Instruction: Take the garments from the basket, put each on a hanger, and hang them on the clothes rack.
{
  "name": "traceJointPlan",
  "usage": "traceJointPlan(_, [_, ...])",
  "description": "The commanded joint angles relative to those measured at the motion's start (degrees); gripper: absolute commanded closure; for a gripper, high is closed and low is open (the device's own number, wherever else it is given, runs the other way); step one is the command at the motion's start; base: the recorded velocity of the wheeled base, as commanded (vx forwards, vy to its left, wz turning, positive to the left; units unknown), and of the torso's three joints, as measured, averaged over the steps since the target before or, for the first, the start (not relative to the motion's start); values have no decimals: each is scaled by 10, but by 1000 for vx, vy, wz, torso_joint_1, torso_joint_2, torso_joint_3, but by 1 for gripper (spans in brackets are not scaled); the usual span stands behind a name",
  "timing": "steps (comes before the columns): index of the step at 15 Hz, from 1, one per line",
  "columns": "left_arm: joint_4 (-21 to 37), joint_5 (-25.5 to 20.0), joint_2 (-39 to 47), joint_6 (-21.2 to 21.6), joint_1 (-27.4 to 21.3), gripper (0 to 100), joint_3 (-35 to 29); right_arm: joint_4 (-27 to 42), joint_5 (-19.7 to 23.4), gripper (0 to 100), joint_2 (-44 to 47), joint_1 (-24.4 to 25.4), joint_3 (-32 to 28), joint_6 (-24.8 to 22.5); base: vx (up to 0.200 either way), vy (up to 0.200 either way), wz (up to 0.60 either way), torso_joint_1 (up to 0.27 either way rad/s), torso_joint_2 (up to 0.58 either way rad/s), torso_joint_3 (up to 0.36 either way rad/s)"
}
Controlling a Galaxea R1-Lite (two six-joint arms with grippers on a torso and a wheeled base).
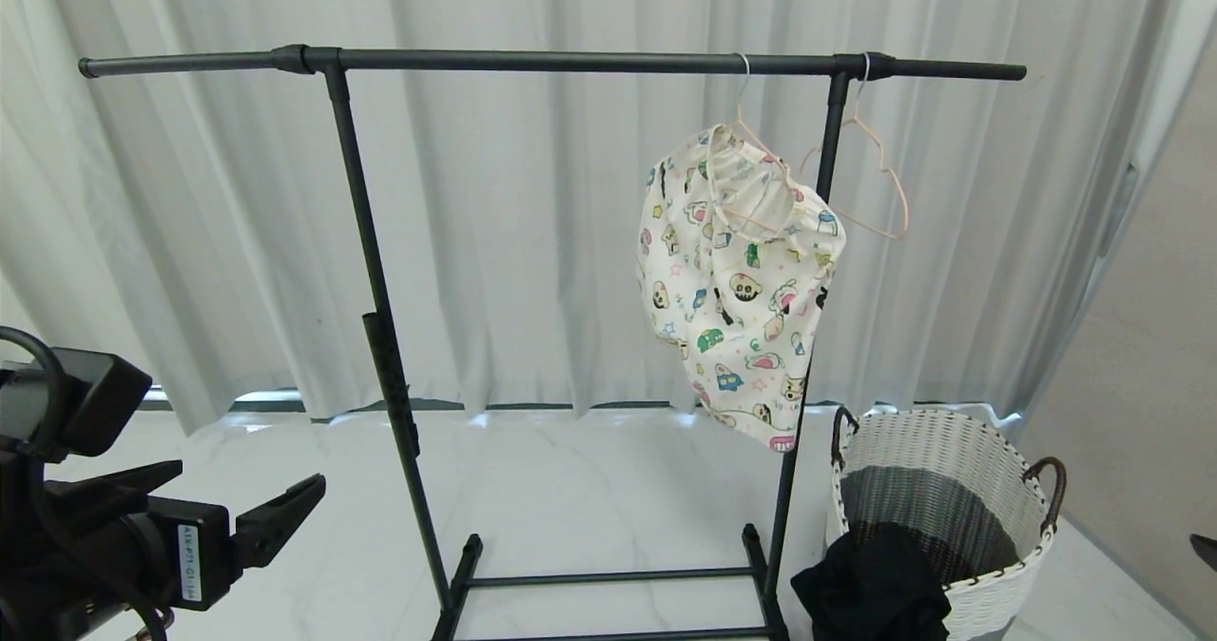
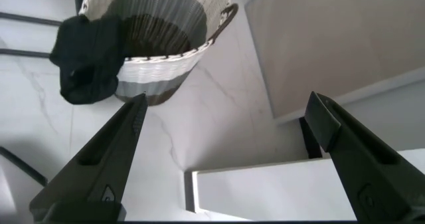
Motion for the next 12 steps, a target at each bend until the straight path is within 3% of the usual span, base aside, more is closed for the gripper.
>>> traceJointPlan(1, [0, 0, 2, 13, 0, 0, 1, 0, -1, 0, -6, 0, 6, 1, 0, 0, 0, -139, 456, 300])
traceJointPlan(7, [0, 0, 21, 13, -1, 0, 2, -1, 4, 0, -11, -12, 46, -3, 0, 0, 0, -51, 149, 104])
traceJointPlan(8, [0, -2, 22, 13, -2, 0, 1, -2, 12, 0, -6, -12, 53, -9, 200, 0, 0, -17, 66, 46])
traceJointPlan(9, [0, -2, 25, 13, -3, 0, 1, -6, 34, 0, 1, -13, 62, -12, 200, 0, 0, -12, 32, 22])
traceJointPlan(10, [0, -2, 36, 13, -4, 0, 1, -19, 83, 0, 13, -13, 72, -32, 200, 0, 0, -7, 17, 17])
traceJointPlan(12, [0, -2, 51, 13, -4, 0, -6, -47, 126, 0, 58, -32, 90, -99, 200, 0, 0, -2, 14, 10])
